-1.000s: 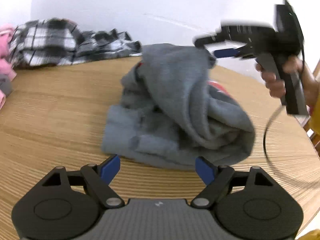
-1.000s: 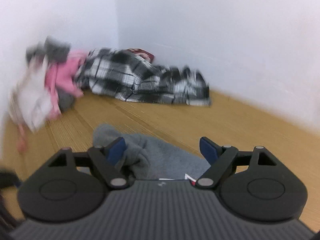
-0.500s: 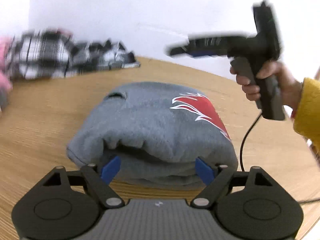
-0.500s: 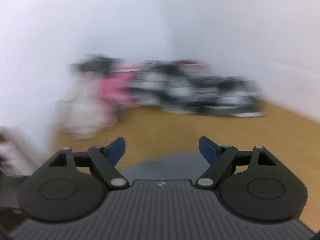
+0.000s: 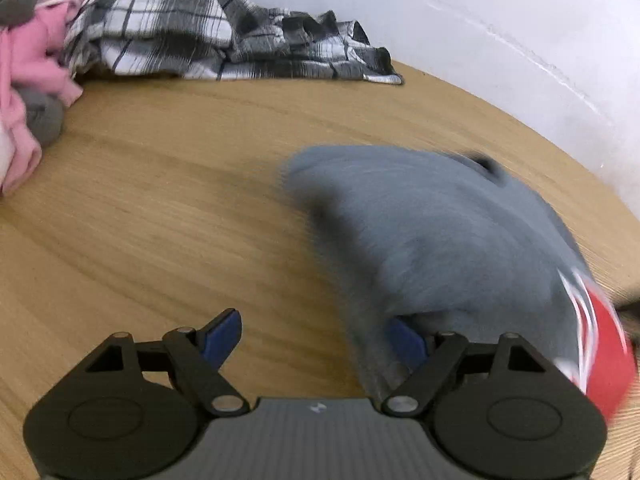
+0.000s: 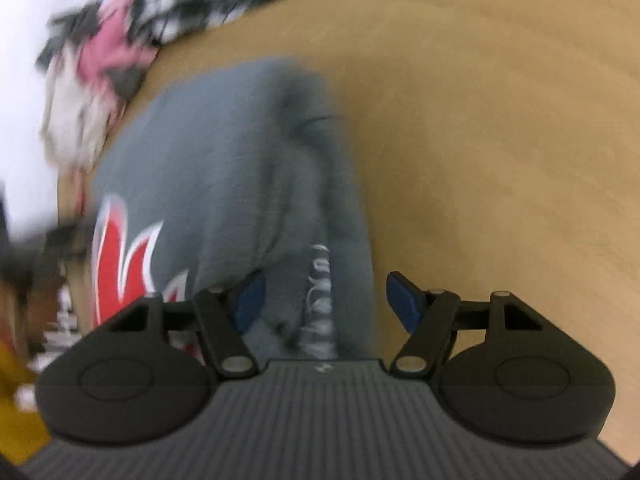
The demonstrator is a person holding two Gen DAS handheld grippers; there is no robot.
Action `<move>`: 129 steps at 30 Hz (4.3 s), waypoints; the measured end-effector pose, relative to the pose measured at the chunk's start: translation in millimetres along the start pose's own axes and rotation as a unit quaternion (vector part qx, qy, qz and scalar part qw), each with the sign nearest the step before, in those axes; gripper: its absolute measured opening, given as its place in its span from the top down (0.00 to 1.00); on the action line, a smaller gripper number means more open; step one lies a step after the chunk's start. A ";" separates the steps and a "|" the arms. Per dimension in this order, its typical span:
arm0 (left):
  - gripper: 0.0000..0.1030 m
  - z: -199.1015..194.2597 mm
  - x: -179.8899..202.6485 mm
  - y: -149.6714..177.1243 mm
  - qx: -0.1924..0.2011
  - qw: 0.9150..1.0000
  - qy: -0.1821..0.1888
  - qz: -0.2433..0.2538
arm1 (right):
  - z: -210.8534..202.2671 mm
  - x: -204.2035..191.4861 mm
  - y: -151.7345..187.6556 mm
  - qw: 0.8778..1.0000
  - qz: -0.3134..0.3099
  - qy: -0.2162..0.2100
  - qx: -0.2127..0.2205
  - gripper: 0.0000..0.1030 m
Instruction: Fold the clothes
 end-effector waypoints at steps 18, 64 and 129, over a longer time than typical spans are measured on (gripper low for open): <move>0.20 -3.4 94.5 -43.9 -0.009 0.974 0.100 0.206 | -75.1 21.8 40.7 0.945 0.221 0.119 0.211 0.30; 0.15 -18.4 79.0 -25.3 -0.040 0.947 0.153 0.279 | -75.9 -81.0 64.1 0.934 0.161 0.205 0.246 0.48; 0.14 -90.7 48.2 71.7 0.002 0.953 0.140 0.270 | -123.5 -134.5 160.4 0.903 0.186 0.275 0.273 0.31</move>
Point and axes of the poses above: each gripper's, at about its wrist camera, not at the fingertips, and z roughly the way its jaws point, x to its right, y to its underside, the point moved 5 cm from there along z, roughly the way its jaws point, and after that the axes turned 13 degrees about y, right-handed, at the moved point
